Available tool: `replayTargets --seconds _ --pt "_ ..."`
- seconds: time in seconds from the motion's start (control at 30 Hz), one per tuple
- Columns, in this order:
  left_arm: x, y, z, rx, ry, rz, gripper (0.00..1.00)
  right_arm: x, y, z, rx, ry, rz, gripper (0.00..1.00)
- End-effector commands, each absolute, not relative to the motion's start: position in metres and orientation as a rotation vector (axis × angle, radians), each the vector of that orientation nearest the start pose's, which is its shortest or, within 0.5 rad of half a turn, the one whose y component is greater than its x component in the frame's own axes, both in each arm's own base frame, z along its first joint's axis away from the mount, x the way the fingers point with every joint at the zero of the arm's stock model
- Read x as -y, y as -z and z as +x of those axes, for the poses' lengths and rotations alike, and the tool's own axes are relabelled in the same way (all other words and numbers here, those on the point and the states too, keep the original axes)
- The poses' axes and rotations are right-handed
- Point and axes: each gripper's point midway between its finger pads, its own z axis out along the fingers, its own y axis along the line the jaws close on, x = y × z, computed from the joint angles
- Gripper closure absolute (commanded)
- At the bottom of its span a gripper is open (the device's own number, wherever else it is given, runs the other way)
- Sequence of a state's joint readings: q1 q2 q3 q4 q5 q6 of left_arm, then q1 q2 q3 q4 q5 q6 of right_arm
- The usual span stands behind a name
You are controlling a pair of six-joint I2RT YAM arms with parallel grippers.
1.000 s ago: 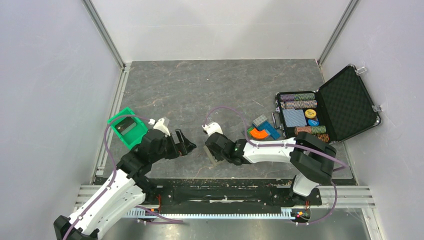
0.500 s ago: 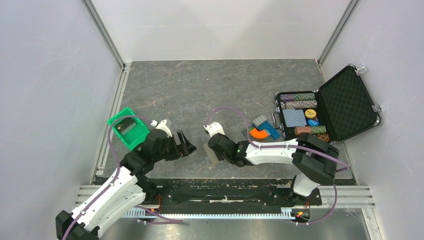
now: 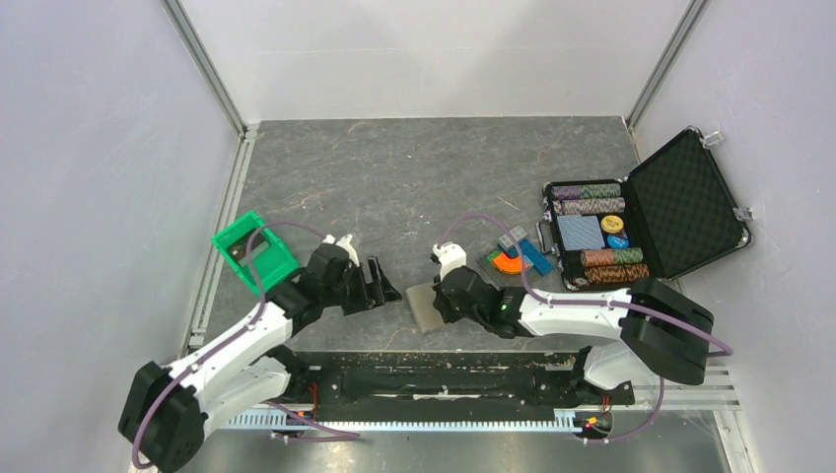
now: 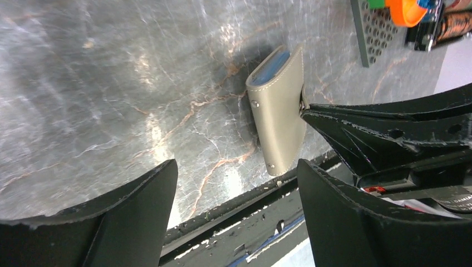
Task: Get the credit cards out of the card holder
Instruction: Open the card holder at the corner of the board.
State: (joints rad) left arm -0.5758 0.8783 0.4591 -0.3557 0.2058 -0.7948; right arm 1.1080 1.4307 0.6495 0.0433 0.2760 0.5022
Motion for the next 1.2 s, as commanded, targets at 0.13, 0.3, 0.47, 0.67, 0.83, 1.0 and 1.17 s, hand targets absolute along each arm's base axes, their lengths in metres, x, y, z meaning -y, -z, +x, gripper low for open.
replayTargets --seconds 0.13,0.3,0.47,0.67,0.83,1.0,1.17 --pt "0.233 -0.09 0.176 -2.399 1.2 -0.069 0.14 -0.332 -0.088 0.175 -2.161 -0.846 -0.407 1.0" --pt "0.24 -0.077 0.178 -2.419 1.23 -0.076 0.3 -0.327 -0.092 0.171 -2.134 -0.915 -0.36 1.0" --pt "0.253 -0.066 0.174 -2.453 1.318 -0.074 0.41 -0.326 -0.09 0.166 -2.121 -0.984 -0.347 1.0" --pt "0.253 -0.053 0.177 -2.521 1.257 -0.079 0.73 -0.314 -0.091 0.174 -2.099 -0.96 -0.334 1.0" --pt "0.244 -0.037 0.181 -2.606 1.114 -0.044 0.85 -0.298 -0.089 0.175 -2.092 -0.966 -0.327 1.0" --pt "0.234 -0.035 0.191 -2.668 0.952 -0.021 0.61 -0.29 -0.097 0.174 -2.08 -0.983 -0.343 1.0" --pt "0.234 -0.061 0.199 -2.625 0.886 0.031 0.28 -0.301 -0.126 0.17 -2.011 -1.093 -0.353 1.0"
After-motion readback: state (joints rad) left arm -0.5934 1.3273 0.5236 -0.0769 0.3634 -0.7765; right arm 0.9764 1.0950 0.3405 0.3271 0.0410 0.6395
